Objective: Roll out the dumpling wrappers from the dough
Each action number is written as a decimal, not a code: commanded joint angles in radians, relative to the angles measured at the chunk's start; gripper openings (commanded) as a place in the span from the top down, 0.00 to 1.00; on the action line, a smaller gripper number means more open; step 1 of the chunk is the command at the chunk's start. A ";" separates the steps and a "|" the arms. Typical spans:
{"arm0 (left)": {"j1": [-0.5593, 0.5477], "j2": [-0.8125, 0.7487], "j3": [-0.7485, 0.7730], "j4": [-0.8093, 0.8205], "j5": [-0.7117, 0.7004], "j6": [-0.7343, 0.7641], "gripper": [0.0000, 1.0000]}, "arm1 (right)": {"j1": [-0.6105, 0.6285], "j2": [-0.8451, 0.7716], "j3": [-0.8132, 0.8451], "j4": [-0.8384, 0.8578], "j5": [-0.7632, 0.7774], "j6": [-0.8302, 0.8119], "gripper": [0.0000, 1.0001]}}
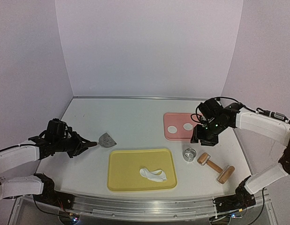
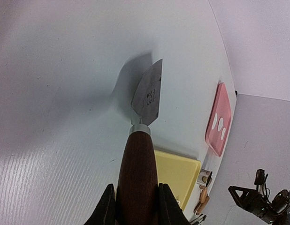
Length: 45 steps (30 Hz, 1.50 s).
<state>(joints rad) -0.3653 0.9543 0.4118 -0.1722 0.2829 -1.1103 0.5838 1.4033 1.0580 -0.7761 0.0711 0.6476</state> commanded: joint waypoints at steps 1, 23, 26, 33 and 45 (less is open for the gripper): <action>0.006 -0.014 -0.043 -0.032 -0.046 -0.002 0.76 | -0.001 -0.038 -0.023 0.011 0.011 0.003 0.44; 0.006 -0.062 -0.186 -0.089 -0.055 -0.013 0.12 | -0.001 -0.056 -0.055 0.021 0.041 -0.018 0.41; 0.006 -0.101 -0.143 -0.184 -0.089 -0.011 0.00 | -0.001 -0.061 -0.048 0.020 0.060 -0.045 0.37; 0.006 -0.145 -0.023 -0.438 -0.174 -0.030 0.00 | -0.001 -0.055 -0.021 0.017 0.090 -0.100 0.26; 0.020 0.055 0.315 -0.440 -0.272 0.183 0.00 | -0.077 -0.018 0.088 -0.069 0.108 -0.186 0.02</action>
<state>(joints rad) -0.3630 0.8787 0.5591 -0.6643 0.0536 -1.0706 0.5667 1.3746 1.0695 -0.7898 0.1692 0.5026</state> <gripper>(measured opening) 0.996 0.983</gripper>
